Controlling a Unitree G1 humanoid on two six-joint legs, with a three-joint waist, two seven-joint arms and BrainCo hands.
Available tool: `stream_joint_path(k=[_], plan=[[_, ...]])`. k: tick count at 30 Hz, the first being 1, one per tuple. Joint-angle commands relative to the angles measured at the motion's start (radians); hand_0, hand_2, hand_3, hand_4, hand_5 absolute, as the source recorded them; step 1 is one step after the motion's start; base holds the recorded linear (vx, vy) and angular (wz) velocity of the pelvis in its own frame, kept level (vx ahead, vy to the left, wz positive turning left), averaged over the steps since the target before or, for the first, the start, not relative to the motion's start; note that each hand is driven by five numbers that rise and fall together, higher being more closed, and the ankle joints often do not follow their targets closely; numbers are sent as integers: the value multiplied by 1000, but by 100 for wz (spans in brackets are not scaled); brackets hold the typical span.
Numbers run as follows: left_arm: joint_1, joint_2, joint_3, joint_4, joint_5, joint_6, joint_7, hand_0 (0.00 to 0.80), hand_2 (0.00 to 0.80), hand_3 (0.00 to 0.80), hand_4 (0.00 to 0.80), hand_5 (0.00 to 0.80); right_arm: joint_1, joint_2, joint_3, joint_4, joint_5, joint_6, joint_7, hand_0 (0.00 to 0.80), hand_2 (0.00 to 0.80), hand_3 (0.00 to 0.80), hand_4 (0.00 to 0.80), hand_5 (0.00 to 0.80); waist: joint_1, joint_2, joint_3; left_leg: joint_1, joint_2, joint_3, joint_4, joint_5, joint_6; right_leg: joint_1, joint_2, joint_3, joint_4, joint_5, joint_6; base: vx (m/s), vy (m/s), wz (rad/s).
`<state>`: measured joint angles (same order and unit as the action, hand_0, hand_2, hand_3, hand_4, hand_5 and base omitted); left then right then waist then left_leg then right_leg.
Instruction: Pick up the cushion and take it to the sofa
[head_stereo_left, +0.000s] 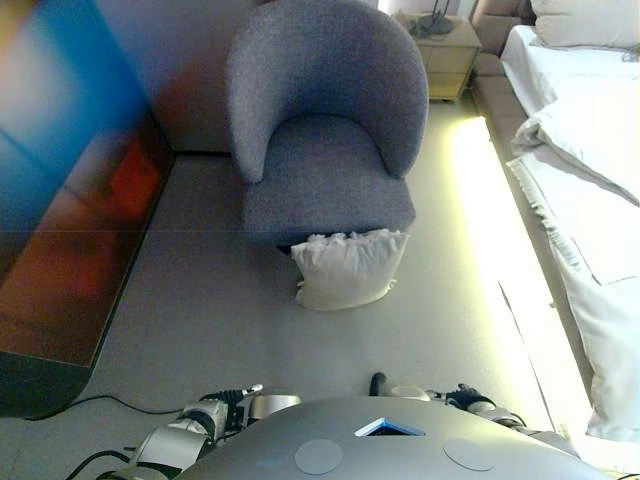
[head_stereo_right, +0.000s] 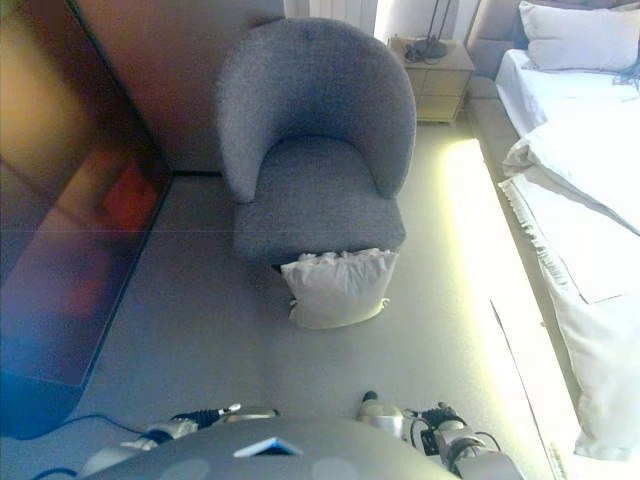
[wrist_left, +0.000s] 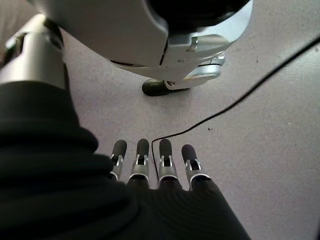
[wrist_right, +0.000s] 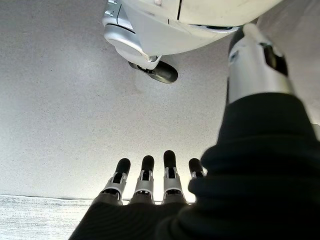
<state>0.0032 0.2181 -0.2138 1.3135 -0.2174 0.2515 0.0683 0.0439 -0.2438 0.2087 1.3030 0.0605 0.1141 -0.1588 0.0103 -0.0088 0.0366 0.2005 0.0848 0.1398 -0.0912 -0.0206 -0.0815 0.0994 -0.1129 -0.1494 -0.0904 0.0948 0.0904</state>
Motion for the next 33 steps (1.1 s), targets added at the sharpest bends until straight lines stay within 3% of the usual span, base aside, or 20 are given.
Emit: stream_joint_path(k=[1,12,17,21,24,25,29,32,33], plan=[[-43,-6,-2,45,29,1,5,0,0,0,0,0,-79,10,24,45,-7,-14,-5,0,0,0,0,0,-30,-26,30,-36,-71,13,4,-52,65,47,21,-7,13,-91,14,0,0,0],[-46,-1,-3,39,14,16,20,0,0,0,0,0,-86,12,27,40,7,-1,-2,0,0,0,0,0,-37,-26,41,-31,-58,15,4,-43,66,45,49,9,56,-128,-5,17,-54,0],[-50,4,18,37,13,-5,28,0,0,0,0,0,-98,8,32,39,13,11,11,0,0,0,0,0,-26,-35,57,-32,-29,13,45,-38,53,44,58,12,75,-139,-25,9,-119,0],[-51,0,36,36,19,-39,46,0,0,0,0,0,-110,0,34,38,16,12,13,0,0,0,0,0,-16,-69,85,-116,1,18,266,-75,48,27,39,9,109,-134,-51,-1,-145,2],[-50,-6,46,38,-2,-48,41,0,0,0,0,0,-125,-12,34,27,25,25,16,0,0,0,0,0,1,-87,122,-241,25,19,470,-37,53,29,33,23,132,-137,-76,13,-128,3],[-48,-7,50,36,-2,-47,36,0,0,0,0,0,-126,-14,33,25,26,27,19,0,0,0,0,0,7,-83,130,-267,23,17,482,-29,54,35,37,30,136,-143,-78,97,-67,-2],[-26,-14,64,38,-29,-45,27,0,0,0,0,0,-130,-24,30,25,-11,22,33,0,0,0,0,0,41,-35,140,-314,-16,12,313,40,39,94,77,71,125,-193,-67,260,28,-28],[-20,-17,64,35,-33,-47,27,0,0,0,0,0,-127,-25,31,24,-13,23,32,0,0,0,0,0,53,-22,141,-322,-21,20,255,77,30,126,87,80,119,-214,-65,263,36,-73],[-14,-17,62,35,-44,-50,21,0,0,0,0,0,-125,-27,36,27,-8,27,31,0,0,0,0,0,73,-3,136,-357,-19,17,179,143,15,176,102,107,112,-246,-65,418,71,-11]])
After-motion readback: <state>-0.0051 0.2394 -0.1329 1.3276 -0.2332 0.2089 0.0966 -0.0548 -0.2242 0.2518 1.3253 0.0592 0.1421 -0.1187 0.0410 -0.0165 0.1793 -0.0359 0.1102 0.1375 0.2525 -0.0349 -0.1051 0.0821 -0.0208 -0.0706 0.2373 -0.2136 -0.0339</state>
